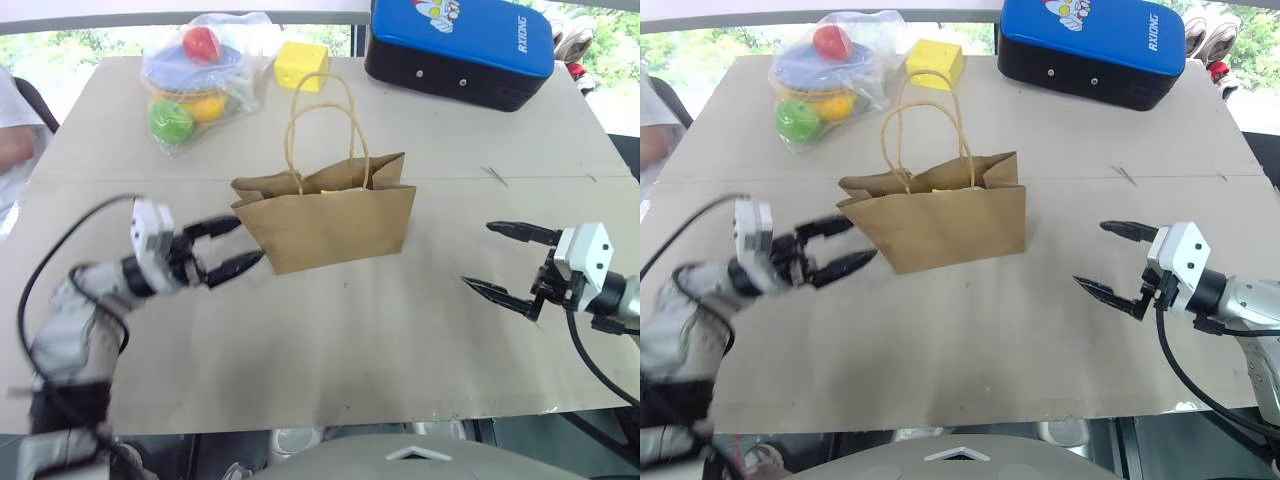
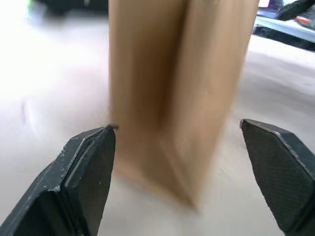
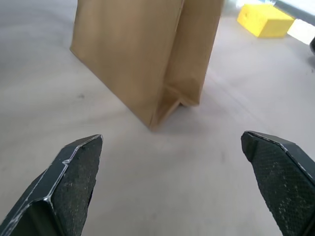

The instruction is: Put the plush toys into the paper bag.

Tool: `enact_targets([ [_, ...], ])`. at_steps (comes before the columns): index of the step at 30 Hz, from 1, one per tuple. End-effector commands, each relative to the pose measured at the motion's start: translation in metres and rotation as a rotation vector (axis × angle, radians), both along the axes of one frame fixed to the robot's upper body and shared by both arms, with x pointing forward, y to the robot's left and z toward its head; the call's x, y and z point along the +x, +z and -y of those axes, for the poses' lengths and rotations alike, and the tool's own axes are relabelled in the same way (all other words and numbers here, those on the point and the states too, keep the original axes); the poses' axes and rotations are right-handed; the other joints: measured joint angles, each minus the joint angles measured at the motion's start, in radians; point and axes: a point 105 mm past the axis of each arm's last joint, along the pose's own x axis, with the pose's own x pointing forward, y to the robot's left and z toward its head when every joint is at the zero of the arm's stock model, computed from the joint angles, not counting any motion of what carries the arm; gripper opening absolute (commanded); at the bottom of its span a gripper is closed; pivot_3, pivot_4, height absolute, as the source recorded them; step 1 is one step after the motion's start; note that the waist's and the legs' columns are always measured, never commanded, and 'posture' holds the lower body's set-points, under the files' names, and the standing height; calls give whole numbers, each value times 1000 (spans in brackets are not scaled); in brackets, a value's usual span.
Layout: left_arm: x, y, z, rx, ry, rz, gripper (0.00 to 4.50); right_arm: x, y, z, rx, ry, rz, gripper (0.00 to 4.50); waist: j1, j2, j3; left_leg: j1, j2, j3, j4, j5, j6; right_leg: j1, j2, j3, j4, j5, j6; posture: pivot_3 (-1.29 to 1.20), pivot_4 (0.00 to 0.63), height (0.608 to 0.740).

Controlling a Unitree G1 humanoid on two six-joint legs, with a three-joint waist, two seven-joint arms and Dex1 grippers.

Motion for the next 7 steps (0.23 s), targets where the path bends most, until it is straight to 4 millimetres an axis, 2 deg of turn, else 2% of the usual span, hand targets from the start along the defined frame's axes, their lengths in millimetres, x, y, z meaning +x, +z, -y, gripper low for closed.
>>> enact_targets([
  [1, -19, 12, -14, 61, 92, 34, 4407, -5, 7, 20, -31, -30, 22, 4500, 8, 0, 0, 0, 0, 0, 0, 0, 0, 0, 0, 0, 0, -1, -2, 0, 150, 740],
  [7, -44, -6, -36, 114, 198, -50, 4407, -13, -4, 51, -79, -118, -12, 4500, 11, 0, -1, 1, -2, 2, 2, 0, 0, 1, -2, 0, -1, -4, 0, 0, 150, 740],
])
